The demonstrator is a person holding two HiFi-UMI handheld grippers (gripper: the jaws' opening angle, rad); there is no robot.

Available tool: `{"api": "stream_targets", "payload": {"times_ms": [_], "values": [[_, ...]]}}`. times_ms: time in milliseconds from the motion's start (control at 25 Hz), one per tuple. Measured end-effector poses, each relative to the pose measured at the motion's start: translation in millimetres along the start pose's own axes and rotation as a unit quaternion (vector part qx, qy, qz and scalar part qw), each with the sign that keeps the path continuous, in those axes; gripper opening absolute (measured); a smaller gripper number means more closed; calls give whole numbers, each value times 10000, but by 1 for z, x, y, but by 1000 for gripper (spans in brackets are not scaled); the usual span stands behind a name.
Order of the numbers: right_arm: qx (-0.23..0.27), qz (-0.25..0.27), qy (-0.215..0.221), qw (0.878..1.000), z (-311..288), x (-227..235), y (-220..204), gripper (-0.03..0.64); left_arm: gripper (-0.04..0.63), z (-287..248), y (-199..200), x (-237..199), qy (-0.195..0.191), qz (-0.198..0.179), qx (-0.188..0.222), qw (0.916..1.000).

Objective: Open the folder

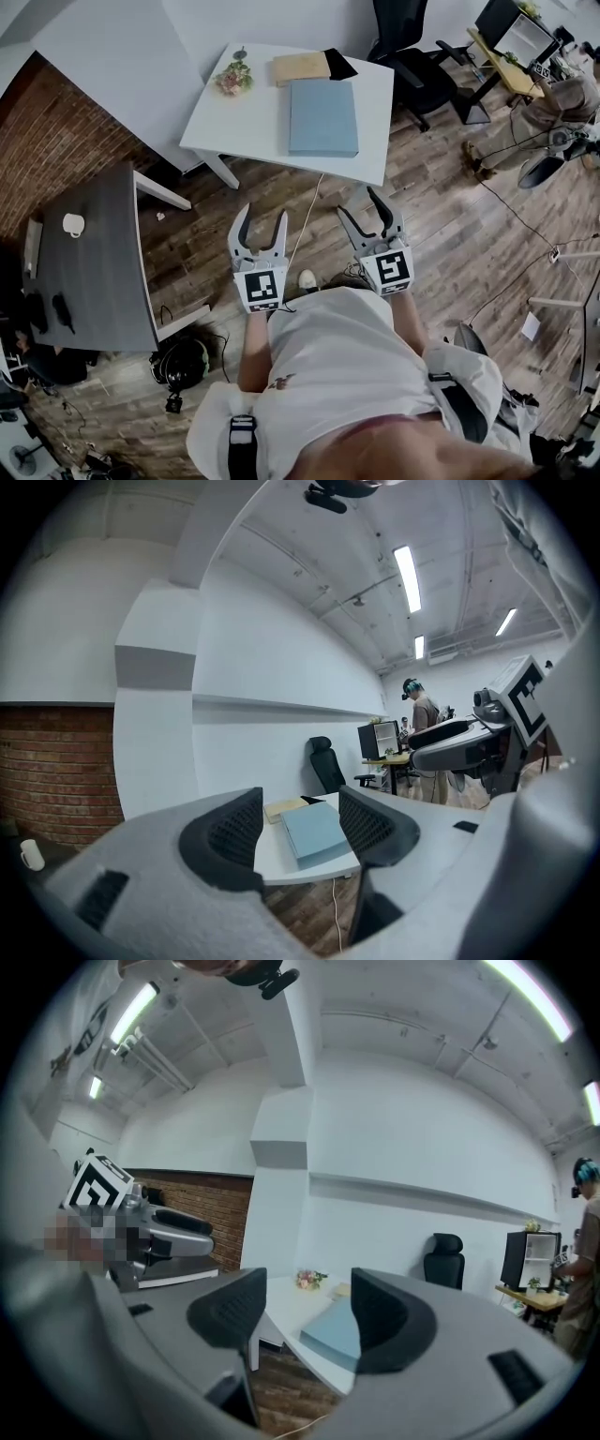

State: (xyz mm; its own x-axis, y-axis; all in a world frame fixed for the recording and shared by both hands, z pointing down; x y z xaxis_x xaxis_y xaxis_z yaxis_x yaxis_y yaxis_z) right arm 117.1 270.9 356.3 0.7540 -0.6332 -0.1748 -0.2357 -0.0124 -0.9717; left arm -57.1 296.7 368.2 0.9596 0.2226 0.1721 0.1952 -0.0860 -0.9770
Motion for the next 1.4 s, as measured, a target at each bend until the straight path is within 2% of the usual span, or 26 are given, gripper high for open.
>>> {"api": "stream_targets", "payload": {"times_ms": [440, 1400], "values": [[-138, -8, -48, 9999, -34, 9, 2, 272, 261, -33, 1, -13, -153, 34, 19, 9999], [-168, -20, 160, 9997, -139, 77, 2, 272, 259, -144, 5, -53, 29, -8, -137, 9999]]}}
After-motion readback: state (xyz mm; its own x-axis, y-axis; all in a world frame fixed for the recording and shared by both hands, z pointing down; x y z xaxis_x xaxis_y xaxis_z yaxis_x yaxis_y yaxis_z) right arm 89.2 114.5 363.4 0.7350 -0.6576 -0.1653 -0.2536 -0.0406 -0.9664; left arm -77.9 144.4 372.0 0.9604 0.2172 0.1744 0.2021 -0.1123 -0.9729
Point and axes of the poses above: the fingertips, and each gripper's own axes: z backward along the fingers, x to its right, y out of its top, the point moved 1 cm from there along z, backward along the fingers, and after that the axes turned 3 degrees about -x, right-handed, at the moved point
